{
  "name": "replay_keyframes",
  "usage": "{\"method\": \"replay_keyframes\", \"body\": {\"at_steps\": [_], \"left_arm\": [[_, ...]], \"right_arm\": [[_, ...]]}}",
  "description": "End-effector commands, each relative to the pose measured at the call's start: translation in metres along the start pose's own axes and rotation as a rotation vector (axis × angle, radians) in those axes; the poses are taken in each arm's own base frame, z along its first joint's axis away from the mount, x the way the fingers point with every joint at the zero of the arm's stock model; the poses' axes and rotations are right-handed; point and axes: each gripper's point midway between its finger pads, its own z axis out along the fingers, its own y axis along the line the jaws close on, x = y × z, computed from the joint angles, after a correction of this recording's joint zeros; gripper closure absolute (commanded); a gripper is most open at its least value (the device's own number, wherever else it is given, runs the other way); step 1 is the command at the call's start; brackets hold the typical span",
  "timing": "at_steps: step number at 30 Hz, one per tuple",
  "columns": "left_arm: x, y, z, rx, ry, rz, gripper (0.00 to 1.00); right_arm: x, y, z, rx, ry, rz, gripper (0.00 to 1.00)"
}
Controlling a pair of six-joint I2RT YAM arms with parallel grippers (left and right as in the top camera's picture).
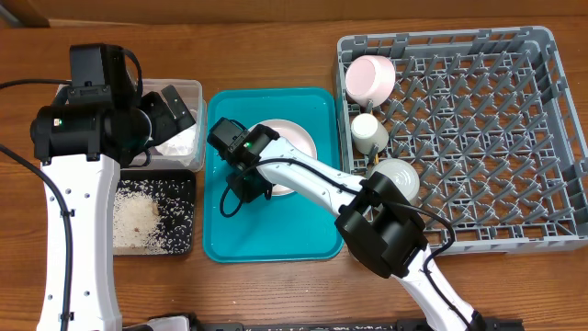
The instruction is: Sort waste into correct bins and load items into the dishwasher
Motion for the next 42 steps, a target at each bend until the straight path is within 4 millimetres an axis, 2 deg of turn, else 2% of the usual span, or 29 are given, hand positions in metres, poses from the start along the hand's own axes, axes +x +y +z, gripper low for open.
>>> {"method": "replay_keyframes", "body": {"at_steps": [1, 3, 4, 8, 12, 13, 14, 16, 19, 20, 22, 23, 24, 26, 29, 30, 31, 33, 36, 38, 42], "left_arm": [[-0.003, -0.006, -0.008, 0.02, -0.022, 0.029, 0.0], [-0.003, -0.006, -0.008, 0.019, -0.022, 0.029, 0.0], [-0.003, -0.006, -0.008, 0.019, -0.022, 0.029, 0.0], [-0.003, -0.006, -0.008, 0.019, -0.022, 0.029, 0.0], [-0.003, -0.006, -0.008, 0.019, -0.022, 0.029, 0.0], [-0.003, -0.006, -0.008, 0.019, -0.022, 0.029, 0.0], [-0.003, -0.006, -0.008, 0.019, -0.022, 0.029, 0.0], [-0.003, -0.006, -0.008, 0.019, -0.022, 0.029, 0.0], [-0.003, -0.006, -0.008, 0.02, -0.022, 0.029, 0.0], [-0.003, -0.006, -0.008, 0.019, -0.022, 0.029, 0.0], [-0.003, -0.006, -0.008, 0.019, -0.022, 0.029, 0.0], [-0.003, -0.006, -0.008, 0.019, -0.022, 0.029, 0.0], [-0.003, -0.006, -0.008, 0.019, -0.022, 0.029, 0.0], [-0.003, -0.006, -0.008, 0.019, -0.022, 0.029, 0.0], [-0.003, -0.006, -0.008, 0.02, -0.022, 0.029, 0.0], [-0.003, -0.006, -0.008, 0.02, -0.022, 0.029, 0.0], [-0.003, -0.006, -0.008, 0.019, -0.022, 0.029, 0.0], [-0.003, -0.006, -0.008, 0.019, -0.022, 0.029, 0.0], [-0.003, -0.006, -0.008, 0.019, -0.022, 0.029, 0.0], [-0.003, -0.006, -0.008, 0.019, -0.022, 0.029, 0.0], [-0.003, -0.006, -0.008, 0.019, -0.022, 0.029, 0.0]], "right_arm": [[0.01, -0.007, 0.012, 0.023, 0.036, 0.006, 0.78], [0.01, -0.007, 0.01, 0.022, 0.034, 0.006, 0.92], [0.009, -0.007, 0.008, 0.022, 0.034, 0.006, 0.96], [-0.001, -0.003, -0.018, 0.02, 0.022, 0.007, 0.96], [-0.016, 0.003, -0.062, 0.006, -0.019, 0.007, 0.96], [-0.023, 0.006, -0.088, -0.001, -0.053, 0.006, 0.96], [-0.025, 0.006, -0.1, -0.005, -0.07, 0.002, 0.96], [-0.033, 0.003, -0.142, -0.017, -0.133, 0.014, 0.96], [-0.038, -0.015, -0.189, -0.036, -0.206, 0.056, 0.96], [-0.038, -0.023, -0.211, -0.077, -0.238, 0.066, 0.96], [-0.038, -0.031, -0.236, -0.157, -0.278, 0.061, 0.96], [-0.036, -0.037, -0.257, -0.229, -0.31, 0.061, 0.96], [-0.032, -0.047, -0.282, -0.318, -0.349, 0.067, 0.96], [-0.028, -0.062, -0.308, -0.413, -0.394, 0.078, 0.96], [-0.015, -0.108, -0.351, -0.59, -0.487, 0.109, 0.96], [-0.012, -0.12, -0.357, -0.62, -0.504, 0.122, 0.96], [-0.005, -0.145, -0.365, -0.65, -0.533, 0.152, 0.96], [0.005, -0.175, -0.37, -0.663, -0.561, 0.196, 0.96], [0.021, -0.209, -0.376, -0.688, -0.594, 0.247, 0.96], [0.03, -0.232, -0.373, -0.691, -0.606, 0.302, 0.96], [0.044, -0.264, -0.358, -0.679, -0.602, 0.365, 0.96]]}}
